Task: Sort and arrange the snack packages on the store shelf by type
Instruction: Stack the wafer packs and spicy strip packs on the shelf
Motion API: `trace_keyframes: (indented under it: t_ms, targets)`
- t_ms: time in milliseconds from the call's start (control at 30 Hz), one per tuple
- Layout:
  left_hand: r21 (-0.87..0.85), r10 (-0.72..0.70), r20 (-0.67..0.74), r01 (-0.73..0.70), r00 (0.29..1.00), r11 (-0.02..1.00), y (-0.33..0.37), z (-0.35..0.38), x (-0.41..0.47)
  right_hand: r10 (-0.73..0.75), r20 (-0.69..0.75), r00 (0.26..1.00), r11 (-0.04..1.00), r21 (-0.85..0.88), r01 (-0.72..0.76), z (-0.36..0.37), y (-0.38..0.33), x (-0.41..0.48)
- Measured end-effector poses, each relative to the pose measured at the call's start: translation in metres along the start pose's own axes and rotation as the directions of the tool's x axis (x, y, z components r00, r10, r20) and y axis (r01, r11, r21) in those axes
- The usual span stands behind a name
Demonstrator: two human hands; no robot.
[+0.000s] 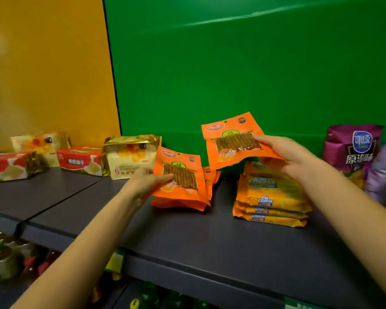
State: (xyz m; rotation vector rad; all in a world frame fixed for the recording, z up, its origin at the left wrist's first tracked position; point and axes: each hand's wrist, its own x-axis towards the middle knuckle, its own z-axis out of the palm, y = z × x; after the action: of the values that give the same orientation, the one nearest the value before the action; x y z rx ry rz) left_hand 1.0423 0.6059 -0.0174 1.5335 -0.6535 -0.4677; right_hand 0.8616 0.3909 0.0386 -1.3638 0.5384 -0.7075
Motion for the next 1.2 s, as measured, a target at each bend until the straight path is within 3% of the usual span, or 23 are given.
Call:
trace_keyframes:
  t_ms: [133, 300, 500, 600, 667, 767, 867, 933, 1000, 1067, 1133, 1200]
  targets:
    - [0.066, -0.076, 0.041, 0.073, 0.996, 0.995, -0.007, 0.010, 0.041, -0.026, 0.043, 0.999, 0.997, -0.067, 0.029, 0.014, 0.002, 0.016]
    - [0.274, -0.093, 0.042, 0.078, 0.995, 0.959, -0.030, 0.009, 0.069, -0.077, 0.055, 0.996, 0.979, -0.183, 0.086, 0.045, 0.018, 0.041]
    - [0.276, -0.091, 0.176, 0.040, 0.980, 0.960, -0.035, -0.003, 0.082, -0.139, -0.034, 0.990, 0.933, -0.341, 0.119, 0.084, 0.042, 0.054]
    - [0.202, -0.164, 0.242, 0.116, 0.956, 0.973, -0.038, -0.010, 0.090, -0.119, -0.114, 0.986, 0.903, -0.425, 0.060, 0.100, 0.064, 0.060]
    - [0.148, -0.202, 0.219, 0.172, 0.955, 0.974, -0.044, -0.014, 0.099, -0.097, -0.189, 0.977, 0.812, -0.582, -0.031, 0.110, 0.076, 0.059]
    - [0.013, -0.202, 0.146, 0.202, 0.968, 0.979, -0.055, -0.017, 0.115, -0.100, -0.246, 0.964, 0.527, -0.835, -0.159, 0.120, 0.085, 0.048]
    - [-0.070, -0.238, 0.183, 0.254, 0.954, 0.965, -0.060, -0.015, 0.119, -0.076, -0.239, 0.968, 0.305, -0.930, -0.206, 0.125, 0.088, 0.038]
    - [-0.089, -0.242, 0.274, 0.275, 0.931, 0.957, -0.064, -0.011, 0.124, -0.067, -0.249, 0.966, 0.256, -0.940, -0.225, 0.126, 0.089, 0.034]
    - [-0.101, -0.249, 0.338, 0.298, 0.908, 0.949, -0.065, -0.006, 0.124, -0.097, -0.298, 0.950, 0.338, -0.908, -0.250, 0.124, 0.092, 0.034]
    - [-0.130, -0.254, 0.369, 0.321, 0.894, 0.938, -0.063, -0.006, 0.122, -0.060, -0.346, 0.936, 0.555, -0.791, -0.257, 0.120, 0.097, 0.035]
    - [-0.176, -0.259, 0.372, 0.342, 0.891, 0.923, -0.063, -0.006, 0.123, 0.087, -0.339, 0.937, 0.809, -0.525, -0.265, 0.118, 0.106, 0.034]
    - [-0.196, -0.259, 0.372, 0.348, 0.891, 0.917, -0.061, -0.007, 0.121, 0.168, -0.325, 0.931, 0.929, -0.263, -0.260, 0.115, 0.113, 0.035]
